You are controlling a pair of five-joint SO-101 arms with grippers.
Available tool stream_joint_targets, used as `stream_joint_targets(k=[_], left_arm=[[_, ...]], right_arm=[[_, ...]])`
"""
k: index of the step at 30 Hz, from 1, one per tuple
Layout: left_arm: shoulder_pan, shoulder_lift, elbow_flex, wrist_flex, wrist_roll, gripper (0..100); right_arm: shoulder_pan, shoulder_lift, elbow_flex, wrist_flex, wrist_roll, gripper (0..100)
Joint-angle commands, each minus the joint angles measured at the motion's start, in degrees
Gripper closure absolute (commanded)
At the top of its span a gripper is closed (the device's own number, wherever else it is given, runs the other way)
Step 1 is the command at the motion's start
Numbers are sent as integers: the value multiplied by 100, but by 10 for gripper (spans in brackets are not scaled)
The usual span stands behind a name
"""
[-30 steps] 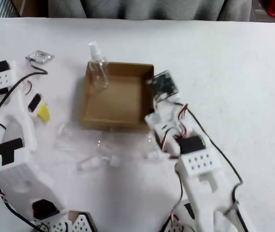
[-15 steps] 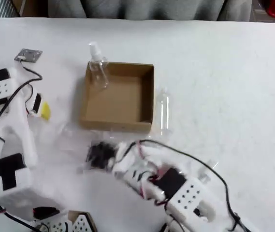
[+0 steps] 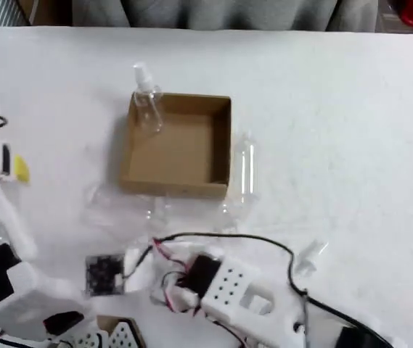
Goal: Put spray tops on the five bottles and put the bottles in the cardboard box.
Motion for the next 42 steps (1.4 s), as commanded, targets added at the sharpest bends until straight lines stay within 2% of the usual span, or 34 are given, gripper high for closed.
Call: stream_joint_targets(k=[1, 6, 16, 23, 26, 29, 35, 42], left_arm=[[-365, -330, -378, -123, -149, 969], [-558, -356, -369, -246, -158, 969], [-629, -347, -334, -422, -158, 969], [-637, -365, -334, -369, -448, 969], [-637, -365, -334, -369, -448, 969], [-637, -365, -334, -369, -440, 969], [-655, -365, -325, -343, -457, 969], [-646, -382, -387, -193, -431, 969]], right_arm=[[-92, 303, -352, -338, 316, 819], [66, 804, -431, -971, 615, 835], [66, 2088, -1600, -989, 941, 841], [215, 3029, -2013, -1288, 941, 862], [233, 2923, -2004, -1270, 923, 985], [286, 2747, -1987, -1235, 870, 963], [541, 2141, -1987, -954, 448, 984], [1042, 330, -2031, -136, -774, 984]])
